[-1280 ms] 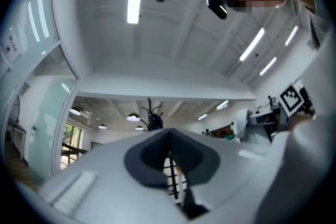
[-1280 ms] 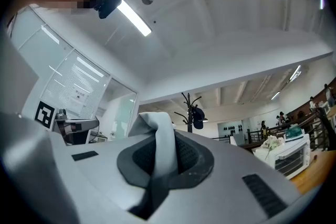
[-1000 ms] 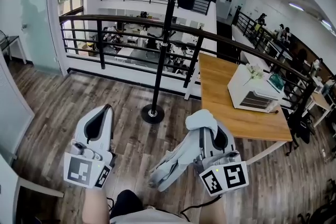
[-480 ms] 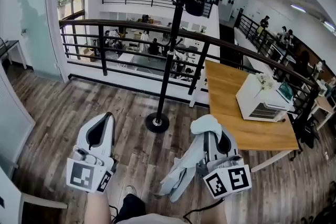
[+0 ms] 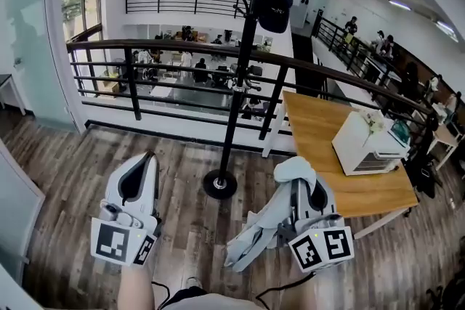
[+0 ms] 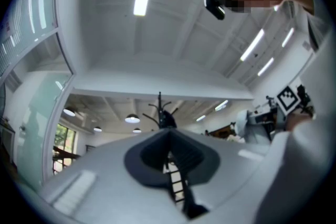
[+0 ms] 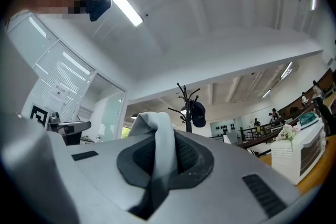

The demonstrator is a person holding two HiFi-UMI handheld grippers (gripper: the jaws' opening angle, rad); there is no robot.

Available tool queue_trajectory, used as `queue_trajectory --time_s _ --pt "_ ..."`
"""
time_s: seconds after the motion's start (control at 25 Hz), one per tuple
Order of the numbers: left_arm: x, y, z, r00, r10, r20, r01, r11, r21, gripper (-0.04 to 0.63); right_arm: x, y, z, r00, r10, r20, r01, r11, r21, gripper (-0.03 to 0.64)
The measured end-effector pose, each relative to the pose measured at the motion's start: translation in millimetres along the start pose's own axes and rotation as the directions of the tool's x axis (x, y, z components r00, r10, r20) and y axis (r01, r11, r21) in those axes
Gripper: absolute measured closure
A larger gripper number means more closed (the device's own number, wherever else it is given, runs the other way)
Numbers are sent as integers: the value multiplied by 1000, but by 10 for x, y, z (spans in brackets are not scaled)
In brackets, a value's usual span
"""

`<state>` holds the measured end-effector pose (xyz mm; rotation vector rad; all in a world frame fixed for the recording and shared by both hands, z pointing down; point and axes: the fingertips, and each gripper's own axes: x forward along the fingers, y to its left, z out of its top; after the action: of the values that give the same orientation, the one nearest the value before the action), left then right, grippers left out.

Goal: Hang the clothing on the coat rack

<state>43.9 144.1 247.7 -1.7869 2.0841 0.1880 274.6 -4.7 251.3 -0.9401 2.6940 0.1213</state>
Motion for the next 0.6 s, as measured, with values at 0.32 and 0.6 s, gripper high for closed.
queue_trajectory --time_s 0.32,0.6 --pt "136 548 -166 1000 -19 -4 19 1000 2 589 476 222 -11 999 -38 20 38 999 -20 611" --pt "169 771 -433 999 -23 -44 22 1000 -13 589 765 355 -159 1000 -26 5 26 1000 -10 611"
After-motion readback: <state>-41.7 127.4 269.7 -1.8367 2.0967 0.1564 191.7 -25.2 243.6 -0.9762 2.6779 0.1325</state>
